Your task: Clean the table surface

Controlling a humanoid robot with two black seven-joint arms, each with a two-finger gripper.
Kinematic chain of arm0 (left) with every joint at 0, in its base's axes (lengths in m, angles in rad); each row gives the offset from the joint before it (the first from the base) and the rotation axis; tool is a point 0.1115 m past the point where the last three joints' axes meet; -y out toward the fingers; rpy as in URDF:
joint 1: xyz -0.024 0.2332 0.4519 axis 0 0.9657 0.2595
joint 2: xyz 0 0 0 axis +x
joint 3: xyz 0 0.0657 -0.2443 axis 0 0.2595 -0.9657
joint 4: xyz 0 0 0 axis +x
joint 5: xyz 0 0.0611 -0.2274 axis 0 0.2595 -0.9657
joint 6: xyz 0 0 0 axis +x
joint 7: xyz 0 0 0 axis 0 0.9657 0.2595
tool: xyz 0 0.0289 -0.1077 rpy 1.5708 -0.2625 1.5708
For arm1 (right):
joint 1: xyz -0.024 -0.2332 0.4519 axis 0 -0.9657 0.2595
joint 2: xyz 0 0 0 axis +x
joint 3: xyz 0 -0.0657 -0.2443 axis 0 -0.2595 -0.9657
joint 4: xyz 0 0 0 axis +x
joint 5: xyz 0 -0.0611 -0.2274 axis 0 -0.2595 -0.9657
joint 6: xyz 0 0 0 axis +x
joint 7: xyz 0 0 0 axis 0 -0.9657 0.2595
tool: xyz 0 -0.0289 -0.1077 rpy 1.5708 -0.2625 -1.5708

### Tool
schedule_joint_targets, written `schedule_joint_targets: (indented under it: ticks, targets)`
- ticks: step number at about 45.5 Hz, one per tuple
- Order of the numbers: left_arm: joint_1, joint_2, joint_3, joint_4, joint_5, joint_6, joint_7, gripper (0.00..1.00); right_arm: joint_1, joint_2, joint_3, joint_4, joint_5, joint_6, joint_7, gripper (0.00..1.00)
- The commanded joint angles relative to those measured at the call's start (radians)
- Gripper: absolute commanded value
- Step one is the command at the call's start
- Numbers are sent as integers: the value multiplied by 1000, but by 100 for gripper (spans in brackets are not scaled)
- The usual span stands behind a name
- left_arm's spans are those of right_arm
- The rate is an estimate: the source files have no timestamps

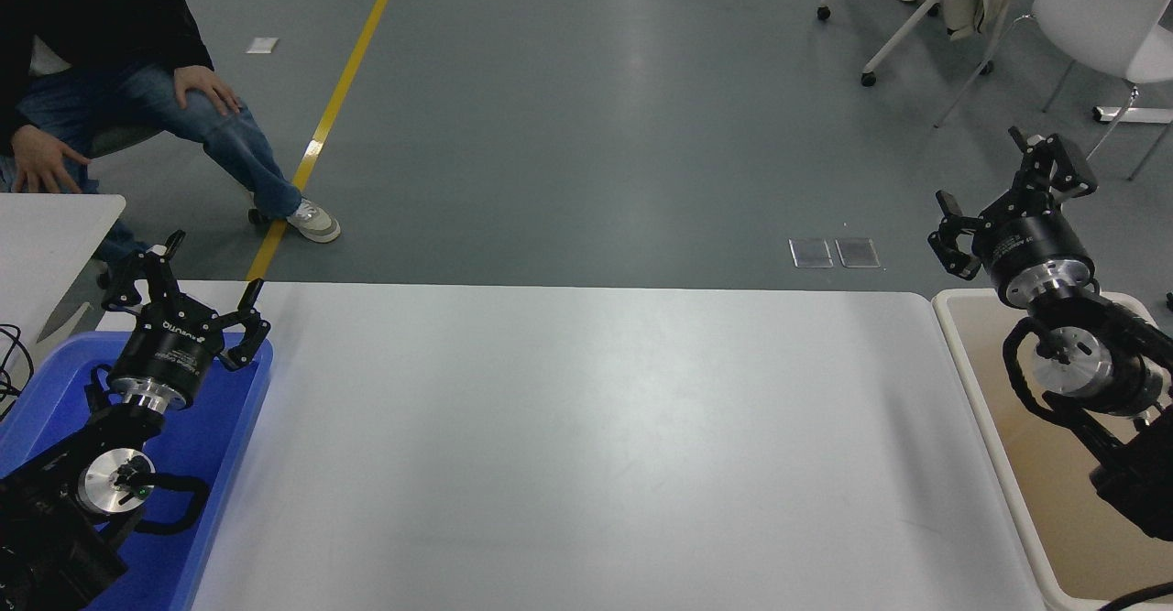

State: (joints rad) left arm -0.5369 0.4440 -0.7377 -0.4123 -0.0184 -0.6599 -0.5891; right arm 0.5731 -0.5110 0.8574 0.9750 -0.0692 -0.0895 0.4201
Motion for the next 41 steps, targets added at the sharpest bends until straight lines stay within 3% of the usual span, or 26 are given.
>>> schedule_joint_targets:
  ticks: [1, 17, 41]
  targets:
    - [0, -1, 0, 0, 0, -1, 0, 100, -70, 0, 15, 34, -3, 2, 86, 98]
    - [0, -1, 0, 0, 0, -1, 0, 100, -200, 45, 12, 39, -84, 59, 181, 98]
    - [0, -1, 0, 0, 0, -1, 0, 100, -153, 69, -41, -53, -93, 45, 178, 98]
